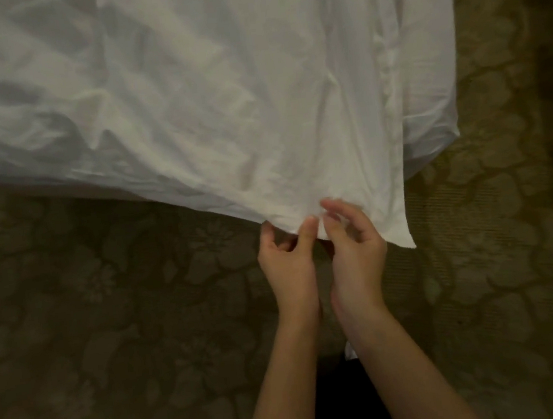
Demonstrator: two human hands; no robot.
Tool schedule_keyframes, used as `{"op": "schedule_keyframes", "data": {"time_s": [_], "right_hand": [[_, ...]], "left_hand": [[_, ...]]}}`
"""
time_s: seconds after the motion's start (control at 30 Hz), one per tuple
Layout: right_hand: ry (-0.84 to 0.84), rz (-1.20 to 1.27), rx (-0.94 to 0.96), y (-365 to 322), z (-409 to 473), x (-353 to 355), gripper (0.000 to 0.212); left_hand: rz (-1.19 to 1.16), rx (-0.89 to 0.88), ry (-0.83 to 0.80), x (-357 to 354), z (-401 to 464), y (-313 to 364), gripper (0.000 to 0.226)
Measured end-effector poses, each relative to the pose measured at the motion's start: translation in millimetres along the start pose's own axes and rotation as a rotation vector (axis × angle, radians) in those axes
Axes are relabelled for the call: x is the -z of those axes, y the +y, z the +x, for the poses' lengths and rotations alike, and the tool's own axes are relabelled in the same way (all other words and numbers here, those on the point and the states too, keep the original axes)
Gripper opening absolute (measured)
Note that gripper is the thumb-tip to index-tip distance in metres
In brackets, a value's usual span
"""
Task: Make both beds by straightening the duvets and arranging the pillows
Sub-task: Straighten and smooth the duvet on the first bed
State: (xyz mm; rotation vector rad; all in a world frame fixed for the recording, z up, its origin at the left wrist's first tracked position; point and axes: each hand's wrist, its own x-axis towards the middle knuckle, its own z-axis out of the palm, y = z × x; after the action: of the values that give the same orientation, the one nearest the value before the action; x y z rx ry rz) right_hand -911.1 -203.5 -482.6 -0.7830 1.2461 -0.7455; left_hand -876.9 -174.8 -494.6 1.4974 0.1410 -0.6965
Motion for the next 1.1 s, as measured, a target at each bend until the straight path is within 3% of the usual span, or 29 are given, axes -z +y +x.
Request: {"op": "schedule_keyframes", "data": {"time_s": [0.33,0.4,0.5,0.73,0.83,0.97,1.1], "right_hand": [[0.033,-0.143,0.051,1,3,15,0.025],[0.109,-0.119,0.072,6,0,8,0.024],[0.2,0.032,0.044,19,-11,-16,0.02],[0.161,0.144,0.023,35,-24,-86,0.018],[0.161,0.117,0.066,33,-22,-86,0.019],[0.14,0.127,0.064,31,-25,-78,0.018],[0.16,0.112,0.079,34,-22,-80,0.019]], "left_hand": [[-0.18,0.041,0.202,12,30,31,0.016],[-0.183,0.07,0.188,18,32,34,0.007],[-0.17,0.102,0.127,28,36,37,0.013],[0.12,0.033,-0.118,68,50,44,0.006],[0.113,0.057,-0.182,77,59,51,0.002],[-0.076,0.193,-0.106,85,64,59,0.017],[-0.089,0.21,-0.025,84,74,63,0.024]]}}
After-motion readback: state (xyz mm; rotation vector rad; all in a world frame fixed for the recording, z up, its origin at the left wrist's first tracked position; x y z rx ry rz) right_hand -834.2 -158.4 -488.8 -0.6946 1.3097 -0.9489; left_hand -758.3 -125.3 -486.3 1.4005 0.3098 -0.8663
